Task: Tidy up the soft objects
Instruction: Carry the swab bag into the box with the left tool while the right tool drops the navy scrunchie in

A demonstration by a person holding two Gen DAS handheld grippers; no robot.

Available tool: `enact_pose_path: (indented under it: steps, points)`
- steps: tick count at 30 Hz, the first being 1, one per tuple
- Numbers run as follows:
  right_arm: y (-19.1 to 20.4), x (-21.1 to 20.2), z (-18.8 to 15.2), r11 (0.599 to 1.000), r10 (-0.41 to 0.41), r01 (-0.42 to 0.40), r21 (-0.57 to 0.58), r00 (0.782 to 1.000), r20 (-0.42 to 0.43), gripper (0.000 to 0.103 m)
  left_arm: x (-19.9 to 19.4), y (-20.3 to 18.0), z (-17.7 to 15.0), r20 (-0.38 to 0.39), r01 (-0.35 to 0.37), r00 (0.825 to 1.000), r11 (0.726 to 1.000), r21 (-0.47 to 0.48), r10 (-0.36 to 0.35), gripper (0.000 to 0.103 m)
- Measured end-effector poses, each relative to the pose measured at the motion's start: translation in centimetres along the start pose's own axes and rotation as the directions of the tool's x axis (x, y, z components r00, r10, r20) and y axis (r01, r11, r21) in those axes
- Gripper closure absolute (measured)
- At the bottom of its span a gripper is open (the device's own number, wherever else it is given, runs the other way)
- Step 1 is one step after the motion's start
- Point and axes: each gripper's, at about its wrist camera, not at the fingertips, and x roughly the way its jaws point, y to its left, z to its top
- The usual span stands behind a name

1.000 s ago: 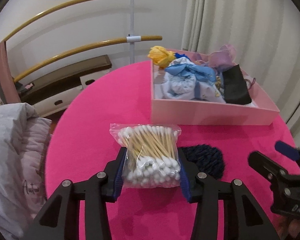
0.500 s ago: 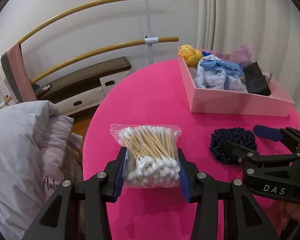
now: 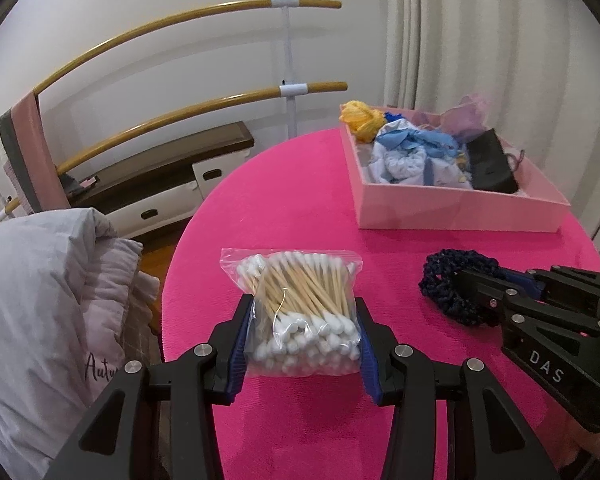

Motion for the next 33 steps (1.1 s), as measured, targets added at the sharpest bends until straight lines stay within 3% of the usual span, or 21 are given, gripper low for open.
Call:
enact_pose_path:
  steps: [16, 25, 33]
  points:
    - [-4.6, -7.7, -0.5, 0.994, -0.018, 0.005, 0.113, 0.994, 0.109, 0.091, -5.7, -2.6, 1.1, 0.080, 0.042, 0.996, 0.998, 0.050, -0.046, 0.060]
    - [-9.1, -13.9, 4.3, 0.983, -0.133, 0.099, 0.157, 0.965, 0.224, 0.091, -9.0, -3.8, 5.9, 0.161, 0.104, 0.980, 0.992, 0.071, -0.114, 0.060]
    - [-12.5, -14.2, 8.7, 0.971, -0.188, 0.149, 0.184, 0.959, 0.210, 0.091, -7.4, -5.4, 11.0, 0.137, 0.174, 0.973, 0.980, 0.093, -0.185, 0.060]
